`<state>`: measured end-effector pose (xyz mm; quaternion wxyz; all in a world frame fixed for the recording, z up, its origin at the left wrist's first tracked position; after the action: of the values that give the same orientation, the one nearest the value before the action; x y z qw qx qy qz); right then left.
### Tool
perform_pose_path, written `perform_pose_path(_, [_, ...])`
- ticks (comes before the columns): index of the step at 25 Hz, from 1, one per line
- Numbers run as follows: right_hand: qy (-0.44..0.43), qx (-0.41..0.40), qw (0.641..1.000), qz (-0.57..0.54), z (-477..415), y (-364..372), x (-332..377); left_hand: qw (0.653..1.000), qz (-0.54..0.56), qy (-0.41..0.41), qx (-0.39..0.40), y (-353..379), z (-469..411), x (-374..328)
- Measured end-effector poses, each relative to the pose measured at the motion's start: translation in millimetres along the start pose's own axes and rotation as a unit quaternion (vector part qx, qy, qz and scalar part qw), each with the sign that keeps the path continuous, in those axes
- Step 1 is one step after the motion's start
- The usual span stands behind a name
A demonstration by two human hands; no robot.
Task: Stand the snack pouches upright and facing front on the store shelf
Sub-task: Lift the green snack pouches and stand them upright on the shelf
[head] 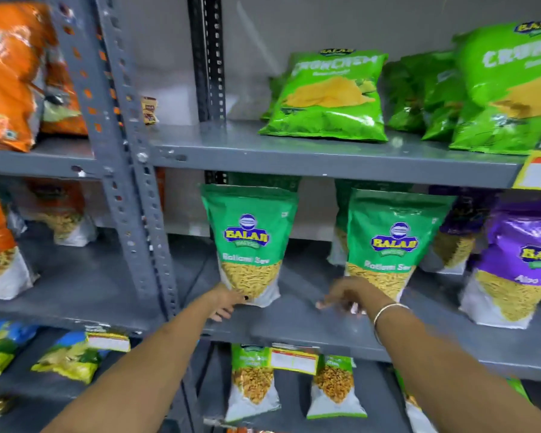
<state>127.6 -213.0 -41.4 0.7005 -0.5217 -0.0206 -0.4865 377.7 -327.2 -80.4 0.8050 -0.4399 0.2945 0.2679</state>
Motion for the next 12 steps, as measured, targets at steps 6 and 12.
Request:
perform_pose_path(6, [-0.127,-0.047,0.972,-0.191,-9.7,67.9,83.0,0.981,0.135,0.101,-0.095,-55.6,-39.1,0.3])
perform_pose_path(12, [-0.146,-0.107,0.926,-0.332,-11.6,80.3,92.9,0.98,0.131,0.141,-0.048,-41.8,-53.6,-10.1])
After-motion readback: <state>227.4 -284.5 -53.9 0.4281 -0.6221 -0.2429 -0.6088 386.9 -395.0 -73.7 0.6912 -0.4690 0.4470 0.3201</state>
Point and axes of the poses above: each hand's wrist, its own z-axis away from the middle knuckle, its own y-axis out of the palm, x = y × z, the point moved 9 cm from there along -z, towards the middle knuckle, and after that the axes turned 6 degrees about -x, right-handed, at the moved point
